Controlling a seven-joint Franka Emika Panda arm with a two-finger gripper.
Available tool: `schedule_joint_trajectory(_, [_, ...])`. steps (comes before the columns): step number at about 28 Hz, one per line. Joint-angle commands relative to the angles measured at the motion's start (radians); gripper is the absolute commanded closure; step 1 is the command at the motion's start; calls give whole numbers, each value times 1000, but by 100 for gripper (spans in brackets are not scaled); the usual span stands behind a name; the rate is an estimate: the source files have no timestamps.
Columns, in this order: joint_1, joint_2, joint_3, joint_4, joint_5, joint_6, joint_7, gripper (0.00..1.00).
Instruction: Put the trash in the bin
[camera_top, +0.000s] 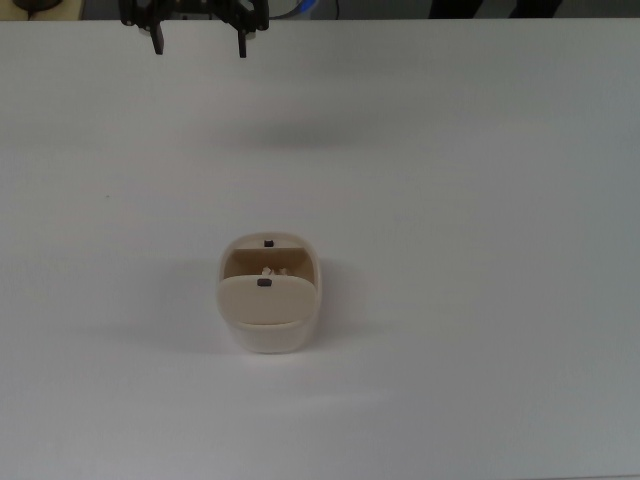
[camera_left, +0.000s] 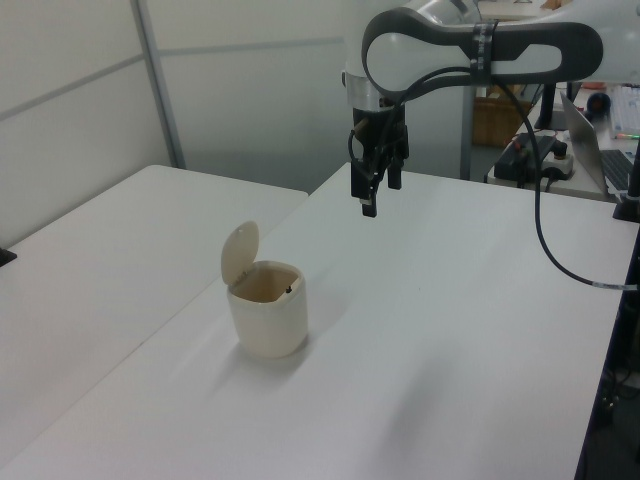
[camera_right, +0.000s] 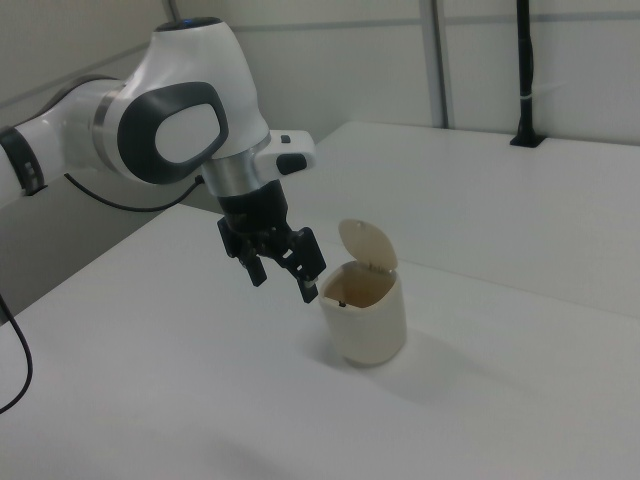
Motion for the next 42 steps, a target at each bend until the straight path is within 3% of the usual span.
schedule_joint_trajectory(1, [0,4,-4,16,-12,-26,1,0])
schedule_joint_trajectory(42, [11,-7,-7,19,18,-22,14,0])
